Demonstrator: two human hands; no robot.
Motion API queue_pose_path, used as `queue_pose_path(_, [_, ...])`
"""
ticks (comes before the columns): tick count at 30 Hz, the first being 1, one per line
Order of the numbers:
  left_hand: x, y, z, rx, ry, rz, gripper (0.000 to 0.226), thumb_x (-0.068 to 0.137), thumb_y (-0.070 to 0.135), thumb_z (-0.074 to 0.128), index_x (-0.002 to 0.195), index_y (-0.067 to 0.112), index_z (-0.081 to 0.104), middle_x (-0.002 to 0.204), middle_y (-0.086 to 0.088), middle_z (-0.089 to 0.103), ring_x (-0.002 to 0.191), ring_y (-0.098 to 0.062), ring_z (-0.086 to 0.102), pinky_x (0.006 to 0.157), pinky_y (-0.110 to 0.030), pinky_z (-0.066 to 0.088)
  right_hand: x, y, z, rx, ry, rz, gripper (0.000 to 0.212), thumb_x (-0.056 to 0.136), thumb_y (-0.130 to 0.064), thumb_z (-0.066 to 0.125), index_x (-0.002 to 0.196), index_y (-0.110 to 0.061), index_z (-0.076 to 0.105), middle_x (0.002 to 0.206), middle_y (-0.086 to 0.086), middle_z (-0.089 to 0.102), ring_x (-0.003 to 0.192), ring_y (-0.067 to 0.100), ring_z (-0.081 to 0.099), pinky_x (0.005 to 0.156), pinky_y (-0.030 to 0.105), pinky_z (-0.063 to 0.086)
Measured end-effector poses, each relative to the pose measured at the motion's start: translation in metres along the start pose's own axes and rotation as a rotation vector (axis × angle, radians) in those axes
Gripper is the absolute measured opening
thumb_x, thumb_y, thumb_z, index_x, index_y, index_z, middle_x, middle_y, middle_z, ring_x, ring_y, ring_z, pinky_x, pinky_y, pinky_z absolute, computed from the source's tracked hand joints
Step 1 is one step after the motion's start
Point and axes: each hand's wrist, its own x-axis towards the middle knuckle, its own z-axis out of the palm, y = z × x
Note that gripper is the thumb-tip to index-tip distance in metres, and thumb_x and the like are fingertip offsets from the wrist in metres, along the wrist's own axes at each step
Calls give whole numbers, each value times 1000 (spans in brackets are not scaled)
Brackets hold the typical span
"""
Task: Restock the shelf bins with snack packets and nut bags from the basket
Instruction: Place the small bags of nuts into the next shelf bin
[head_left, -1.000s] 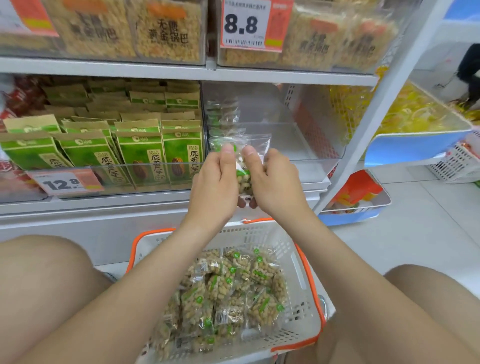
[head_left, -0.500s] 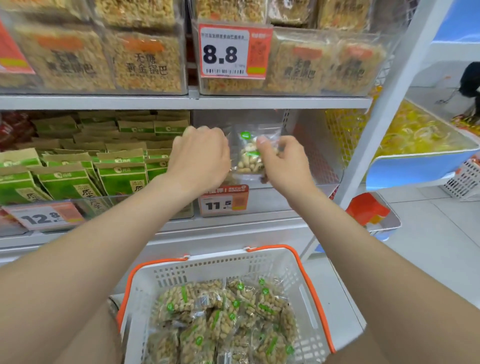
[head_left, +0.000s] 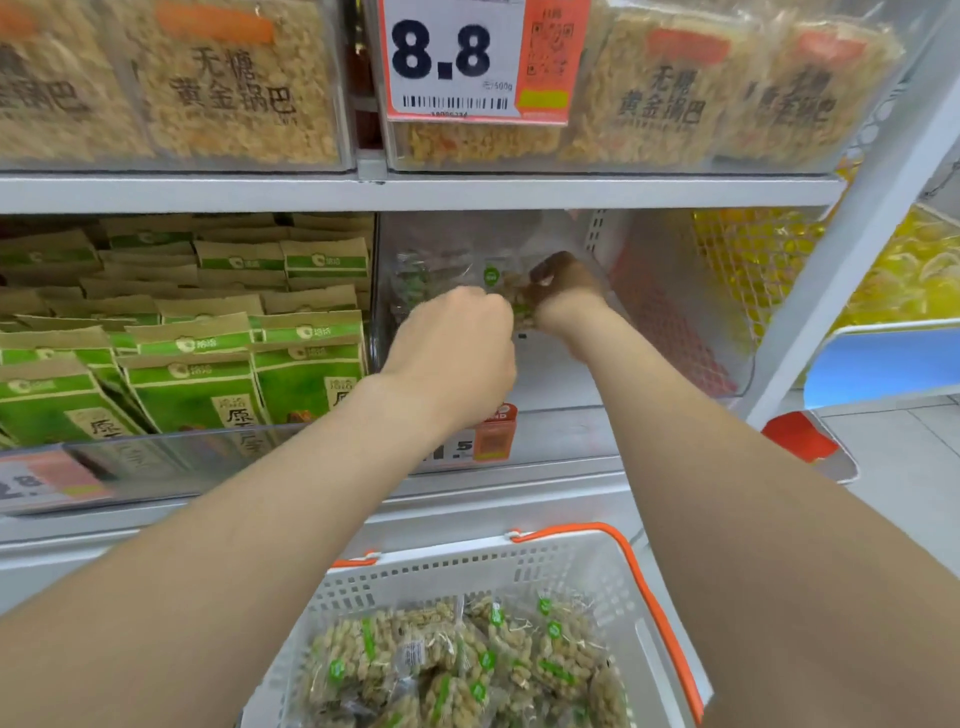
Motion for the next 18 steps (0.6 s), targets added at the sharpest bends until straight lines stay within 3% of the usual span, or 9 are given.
queue_pose_path(2, [3,-1,6,-111,-40,-33,22,103,26,45,88,14,56,92,-8,53,96,-41,61,75,-42,46,9,-1,6,-49,17,-5,28,99,-18,66,124,-10,58,121,8,63,114,22,62,90,27,49])
queue_pose_path(3, [4,0,7,-113,-77,-40,26,105,30,41,91,14,57,98,-10,55,103,-41,61,81,-44,48,13,-1,9,-61,16,6,30,99,-19,66,127,-10,59,127,9,65,119,23,62,94,28,50])
queue_pose_path(5, [2,2,8,-42,-160,-48,36,106,36,36,105,13,63,131,-17,58,121,-41,56,97,-49,44,19,-1,15,-44,36,12,33,100,-18,65,130,-8,62,137,9,65,127,27,62,103,32,51])
queue_pose_path(7, [1,3,8,-17,-210,-48,41,106,37,34,115,12,65,155,-16,45,131,-40,50,105,-51,39,24,-3,20,-77,91,-8,29,98,-18,63,125,-9,68,132,11,68,125,30,63,104,35,51])
queue_pose_path(11, [-1,0,7,-40,-189,-43,32,105,35,36,102,17,63,157,-15,43,129,-39,49,104,-49,38,32,-6,27,-24,234,-15,30,96,-18,63,125,-9,67,128,12,68,126,33,60,99,33,49])
queue_pose_path(13, [-1,0,8,-50,-171,-41,28,104,35,37,97,19,59,153,-13,46,127,-37,50,101,-48,38,31,-8,31,38,271,-9,43,99,-18,64,137,-3,50,136,17,63,129,34,57,96,34,47])
queue_pose_path(15, [-1,0,8,-54,-167,-44,31,103,35,38,100,18,63,153,-12,46,127,-37,49,101,-48,38,25,-10,32,72,308,-29,49,100,-19,65,138,-2,38,134,20,62,126,37,58,85,34,43])
queue_pose_path(18, [1,-1,7,-62,-163,-37,30,102,36,38,97,19,62,153,-12,47,127,-37,49,102,-50,38,25,-6,32,-35,300,-160,35,96,-26,72,120,-7,53,121,14,66,118,32,60,80,28,38])
